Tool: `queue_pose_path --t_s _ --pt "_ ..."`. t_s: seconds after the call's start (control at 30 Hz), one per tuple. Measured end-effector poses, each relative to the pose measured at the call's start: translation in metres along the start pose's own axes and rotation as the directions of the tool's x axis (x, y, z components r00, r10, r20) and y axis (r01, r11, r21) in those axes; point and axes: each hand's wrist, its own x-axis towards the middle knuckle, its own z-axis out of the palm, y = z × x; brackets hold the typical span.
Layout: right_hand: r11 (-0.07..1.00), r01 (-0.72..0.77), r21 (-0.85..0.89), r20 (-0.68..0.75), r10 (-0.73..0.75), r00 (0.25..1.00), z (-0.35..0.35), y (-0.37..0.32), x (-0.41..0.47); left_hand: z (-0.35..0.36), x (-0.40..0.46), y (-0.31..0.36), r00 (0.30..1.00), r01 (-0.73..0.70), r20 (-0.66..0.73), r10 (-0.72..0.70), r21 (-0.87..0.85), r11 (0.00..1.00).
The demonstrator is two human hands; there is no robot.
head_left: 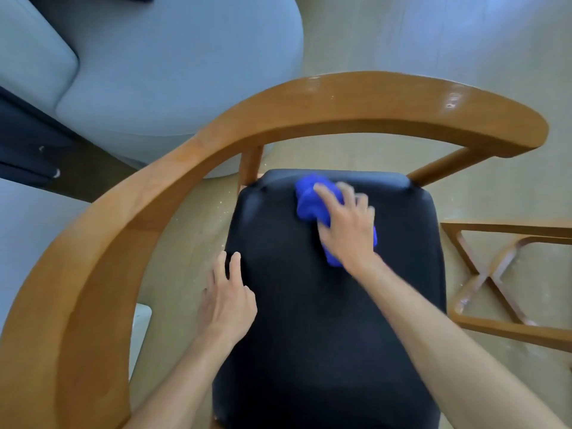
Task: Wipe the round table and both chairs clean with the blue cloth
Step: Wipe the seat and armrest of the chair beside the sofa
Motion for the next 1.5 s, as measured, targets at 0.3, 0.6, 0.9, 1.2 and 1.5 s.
queue_pose_path --t_s 0.3,0.6,0.9,1.2,1.5 --pt "0.988 0.152 0.017 0.037 -0.152 0.988 0.023 -0.085 0.037 -0.005 0.007 -0.010 0.977 0.202 -0.051 -0.207 -0.089 0.975" --pt "0.729 0.679 0.084 0.202 -0.680 0.705 -0.003 0.027 -0.013 -0.004 0.013 0.006 0.984 0.158 -0.072 -0.166 -0.098 0.982" --pt "0.961 -0.273 0.045 -0.058 0.275 0.960 -0.001 0.039 0.027 -0.007 0.022 0.010 0.971 0.089 -0.202 -0.129 -0.194 0.977" --pt "0.562 0.753 0.341 0.189 -0.826 0.531 0.060 -0.099 -0.214 -0.029 0.026 0.017 0.933 0.024 -0.336 -0.126 -0.293 0.956" --pt "0.753 0.654 0.070 0.047 -0.657 0.752 -0.005 0.028 -0.096 -0.018 0.010 0.012 0.980 -0.013 -0.198 -0.015 -0.140 0.990"
